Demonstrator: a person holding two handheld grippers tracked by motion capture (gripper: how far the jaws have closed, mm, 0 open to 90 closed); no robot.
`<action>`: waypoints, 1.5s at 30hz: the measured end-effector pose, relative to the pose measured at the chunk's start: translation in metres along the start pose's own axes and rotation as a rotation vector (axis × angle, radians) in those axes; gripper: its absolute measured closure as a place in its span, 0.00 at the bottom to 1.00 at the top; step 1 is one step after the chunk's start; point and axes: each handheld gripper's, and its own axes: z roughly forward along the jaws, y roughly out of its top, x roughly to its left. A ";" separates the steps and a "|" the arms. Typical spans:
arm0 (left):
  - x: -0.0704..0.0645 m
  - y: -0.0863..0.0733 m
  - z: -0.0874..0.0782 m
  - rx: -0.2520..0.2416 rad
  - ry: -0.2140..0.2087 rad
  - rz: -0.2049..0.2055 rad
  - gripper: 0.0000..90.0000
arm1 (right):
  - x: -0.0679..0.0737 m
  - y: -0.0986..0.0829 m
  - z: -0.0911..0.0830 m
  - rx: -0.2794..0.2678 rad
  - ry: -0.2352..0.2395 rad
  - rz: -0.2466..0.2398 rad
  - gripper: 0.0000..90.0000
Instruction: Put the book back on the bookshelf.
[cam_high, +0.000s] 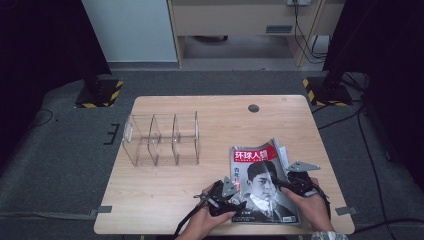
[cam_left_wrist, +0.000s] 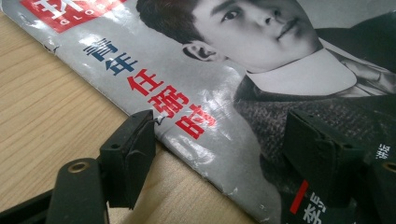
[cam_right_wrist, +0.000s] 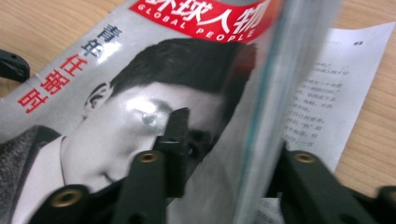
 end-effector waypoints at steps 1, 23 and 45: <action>0.000 0.000 0.000 0.000 -0.001 0.001 0.28 | 0.000 0.000 0.000 -0.002 -0.004 -0.003 0.77; 0.012 0.000 0.000 -0.001 -0.074 -0.059 0.05 | 0.003 0.008 -0.010 -0.105 0.035 -0.003 0.97; 0.024 0.003 0.004 -0.026 -0.110 -0.128 0.08 | 0.003 0.011 -0.024 -0.261 0.199 0.057 0.98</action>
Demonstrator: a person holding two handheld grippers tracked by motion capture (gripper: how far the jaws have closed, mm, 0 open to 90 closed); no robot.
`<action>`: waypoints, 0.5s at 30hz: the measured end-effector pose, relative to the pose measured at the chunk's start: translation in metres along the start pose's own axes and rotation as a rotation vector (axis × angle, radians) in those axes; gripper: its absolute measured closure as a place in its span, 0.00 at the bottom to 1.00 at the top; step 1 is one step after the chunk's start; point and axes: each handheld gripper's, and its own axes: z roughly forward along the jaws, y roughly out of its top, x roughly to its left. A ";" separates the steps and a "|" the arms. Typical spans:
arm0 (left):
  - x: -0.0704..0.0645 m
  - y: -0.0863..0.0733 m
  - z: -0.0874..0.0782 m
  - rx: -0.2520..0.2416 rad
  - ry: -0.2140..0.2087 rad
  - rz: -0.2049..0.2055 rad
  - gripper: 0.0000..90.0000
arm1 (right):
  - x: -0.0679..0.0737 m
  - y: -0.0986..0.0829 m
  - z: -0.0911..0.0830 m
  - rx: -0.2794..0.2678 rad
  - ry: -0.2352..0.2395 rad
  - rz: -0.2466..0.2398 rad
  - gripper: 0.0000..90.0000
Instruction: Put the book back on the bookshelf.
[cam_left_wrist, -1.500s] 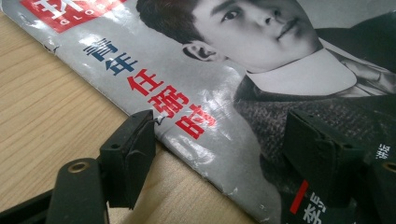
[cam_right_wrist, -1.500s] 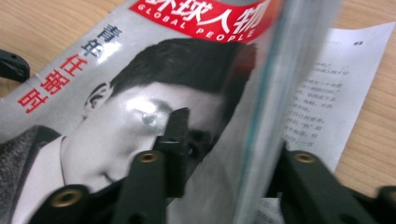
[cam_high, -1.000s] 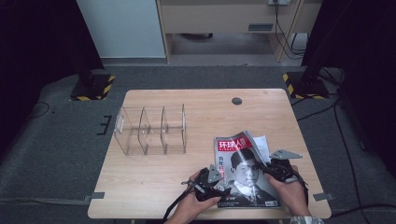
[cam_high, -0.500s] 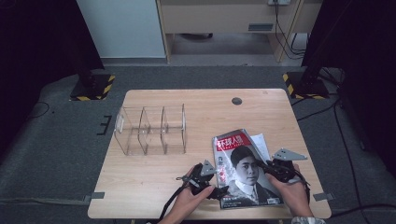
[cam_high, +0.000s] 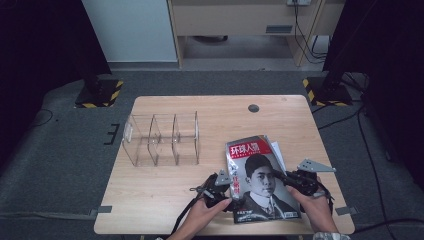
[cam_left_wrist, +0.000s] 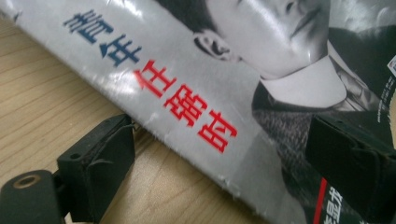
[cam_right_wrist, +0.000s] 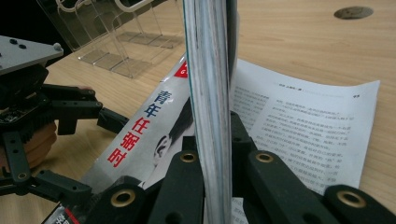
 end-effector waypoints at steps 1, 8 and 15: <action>0.000 0.000 0.000 0.000 0.000 0.000 0.08 | 0.000 0.000 0.000 0.000 0.000 0.000 0.98; 0.003 0.001 -0.001 -0.012 0.018 -0.021 0.13 | -0.003 -0.006 0.009 0.050 -0.014 0.031 0.97; 0.001 0.000 -0.002 -0.010 0.050 -0.003 0.21 | -0.004 -0.011 0.016 0.122 -0.048 0.021 0.95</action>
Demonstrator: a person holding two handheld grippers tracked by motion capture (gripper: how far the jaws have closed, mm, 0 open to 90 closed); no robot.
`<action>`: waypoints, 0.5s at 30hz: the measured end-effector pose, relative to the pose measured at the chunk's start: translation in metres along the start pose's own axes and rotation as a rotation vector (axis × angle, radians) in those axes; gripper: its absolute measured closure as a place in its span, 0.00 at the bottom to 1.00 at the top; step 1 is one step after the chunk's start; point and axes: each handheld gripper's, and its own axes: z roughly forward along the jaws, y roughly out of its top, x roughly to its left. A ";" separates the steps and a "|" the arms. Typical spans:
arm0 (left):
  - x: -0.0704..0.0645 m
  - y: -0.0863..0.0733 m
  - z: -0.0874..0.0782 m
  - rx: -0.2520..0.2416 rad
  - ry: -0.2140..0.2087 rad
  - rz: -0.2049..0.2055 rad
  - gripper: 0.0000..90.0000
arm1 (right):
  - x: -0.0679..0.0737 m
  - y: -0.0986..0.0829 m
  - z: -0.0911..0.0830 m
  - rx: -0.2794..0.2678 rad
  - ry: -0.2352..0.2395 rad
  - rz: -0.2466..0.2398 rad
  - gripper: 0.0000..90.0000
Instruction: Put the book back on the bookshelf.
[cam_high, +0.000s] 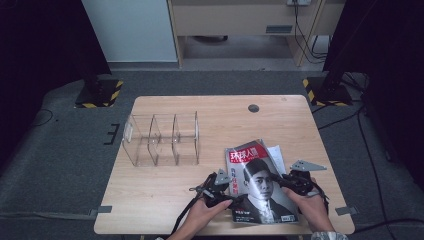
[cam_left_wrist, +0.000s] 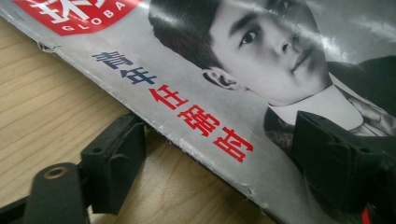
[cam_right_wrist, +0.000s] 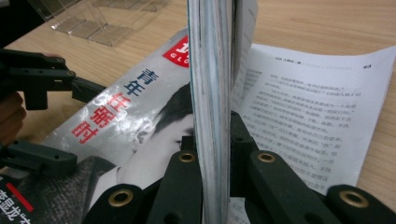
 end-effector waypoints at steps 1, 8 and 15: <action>0.000 0.000 0.000 0.000 0.004 0.003 0.22 | -0.001 -0.001 0.001 0.010 -0.010 -0.003 0.94; -0.003 -0.001 -0.001 0.005 0.038 0.029 0.28 | -0.002 -0.004 0.010 0.124 -0.150 -0.020 0.54; -0.004 -0.001 -0.001 0.008 0.059 0.044 0.31 | -0.009 -0.007 0.007 0.161 -0.286 -0.019 0.26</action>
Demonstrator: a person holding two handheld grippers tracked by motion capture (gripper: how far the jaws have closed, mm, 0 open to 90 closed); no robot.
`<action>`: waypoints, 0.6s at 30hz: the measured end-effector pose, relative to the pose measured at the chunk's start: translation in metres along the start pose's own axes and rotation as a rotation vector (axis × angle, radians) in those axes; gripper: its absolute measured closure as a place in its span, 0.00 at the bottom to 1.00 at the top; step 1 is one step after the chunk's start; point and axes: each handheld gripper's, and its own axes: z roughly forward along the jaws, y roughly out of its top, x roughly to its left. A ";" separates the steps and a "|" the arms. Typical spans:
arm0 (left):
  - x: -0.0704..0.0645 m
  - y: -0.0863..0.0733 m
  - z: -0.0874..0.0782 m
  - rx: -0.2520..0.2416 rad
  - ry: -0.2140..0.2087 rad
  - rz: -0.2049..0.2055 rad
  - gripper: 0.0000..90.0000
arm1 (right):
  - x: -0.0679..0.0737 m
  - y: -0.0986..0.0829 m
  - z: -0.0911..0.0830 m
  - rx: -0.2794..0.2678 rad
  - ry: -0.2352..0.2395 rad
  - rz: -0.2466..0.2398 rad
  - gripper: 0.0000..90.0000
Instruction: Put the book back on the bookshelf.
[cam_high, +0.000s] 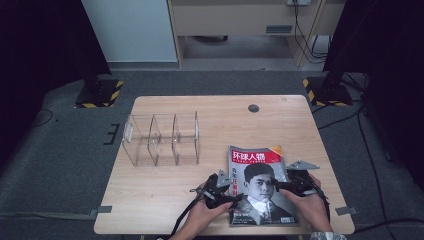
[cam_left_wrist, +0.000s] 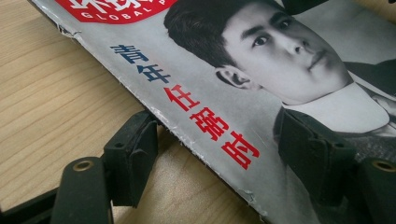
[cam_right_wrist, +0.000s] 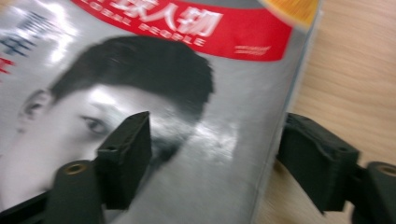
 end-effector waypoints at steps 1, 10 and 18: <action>-0.001 0.000 0.000 0.001 0.004 0.004 0.32 | -0.001 -0.001 -0.001 -0.004 0.002 0.007 0.25; 0.001 0.000 0.000 -0.002 -0.003 0.005 0.35 | 0.008 -0.006 0.002 0.041 0.032 -0.023 0.10; 0.003 0.000 -0.001 -0.016 -0.019 -0.016 0.43 | 0.012 -0.009 0.004 0.019 0.019 -0.042 0.08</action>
